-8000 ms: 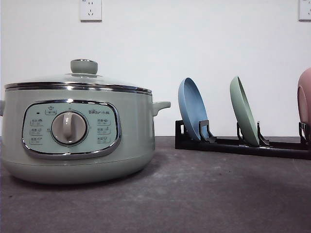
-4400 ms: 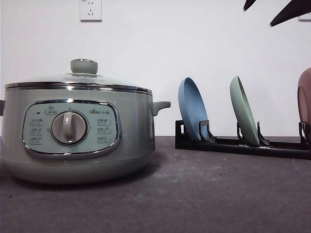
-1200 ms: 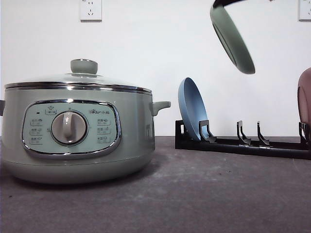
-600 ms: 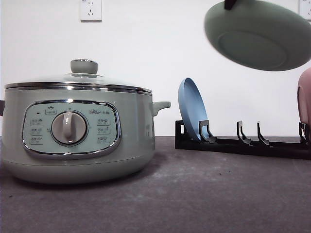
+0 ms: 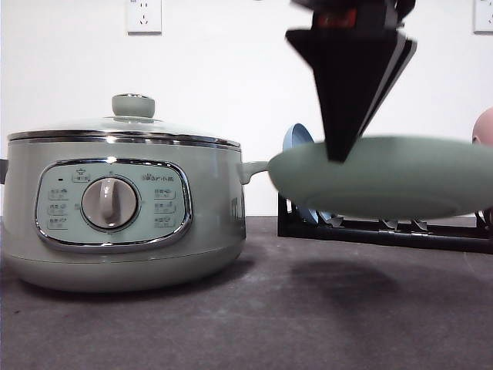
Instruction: The right arm pick the green plate and place it on desk, then the left arm uncap open the steamer lid, the right arm pick the potato and place it on the plate, then the right arm cap close the steamer lid
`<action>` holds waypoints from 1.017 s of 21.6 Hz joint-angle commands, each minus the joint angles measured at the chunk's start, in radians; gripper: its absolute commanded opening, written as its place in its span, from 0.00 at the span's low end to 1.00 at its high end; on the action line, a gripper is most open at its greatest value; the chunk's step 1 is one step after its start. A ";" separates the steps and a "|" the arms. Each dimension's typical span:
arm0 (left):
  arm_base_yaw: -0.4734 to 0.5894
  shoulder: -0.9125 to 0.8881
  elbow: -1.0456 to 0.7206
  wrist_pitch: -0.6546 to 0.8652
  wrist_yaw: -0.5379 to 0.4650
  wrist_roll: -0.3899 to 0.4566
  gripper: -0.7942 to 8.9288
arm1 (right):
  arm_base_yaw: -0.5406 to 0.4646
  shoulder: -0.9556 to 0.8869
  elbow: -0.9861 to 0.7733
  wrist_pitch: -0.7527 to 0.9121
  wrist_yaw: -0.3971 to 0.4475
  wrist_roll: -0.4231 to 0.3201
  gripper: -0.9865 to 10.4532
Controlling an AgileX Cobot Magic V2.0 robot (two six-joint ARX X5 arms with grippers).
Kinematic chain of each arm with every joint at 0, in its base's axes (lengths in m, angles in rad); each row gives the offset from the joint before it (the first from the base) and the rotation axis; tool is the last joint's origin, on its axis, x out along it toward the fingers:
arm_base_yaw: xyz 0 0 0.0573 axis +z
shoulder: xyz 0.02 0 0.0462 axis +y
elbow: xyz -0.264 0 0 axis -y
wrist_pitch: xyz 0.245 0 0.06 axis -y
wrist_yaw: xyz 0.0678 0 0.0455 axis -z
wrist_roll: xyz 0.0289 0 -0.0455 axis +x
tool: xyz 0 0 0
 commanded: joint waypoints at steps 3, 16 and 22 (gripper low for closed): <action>-0.001 0.005 0.022 0.010 0.004 0.012 0.56 | 0.074 0.018 -0.089 0.125 0.015 0.075 0.10; -0.001 0.005 0.022 0.011 0.004 0.012 0.56 | 0.148 0.137 -0.231 0.250 0.025 0.137 0.10; -0.001 0.005 0.022 0.011 0.004 0.012 0.56 | 0.149 0.145 -0.235 0.298 0.011 0.140 0.28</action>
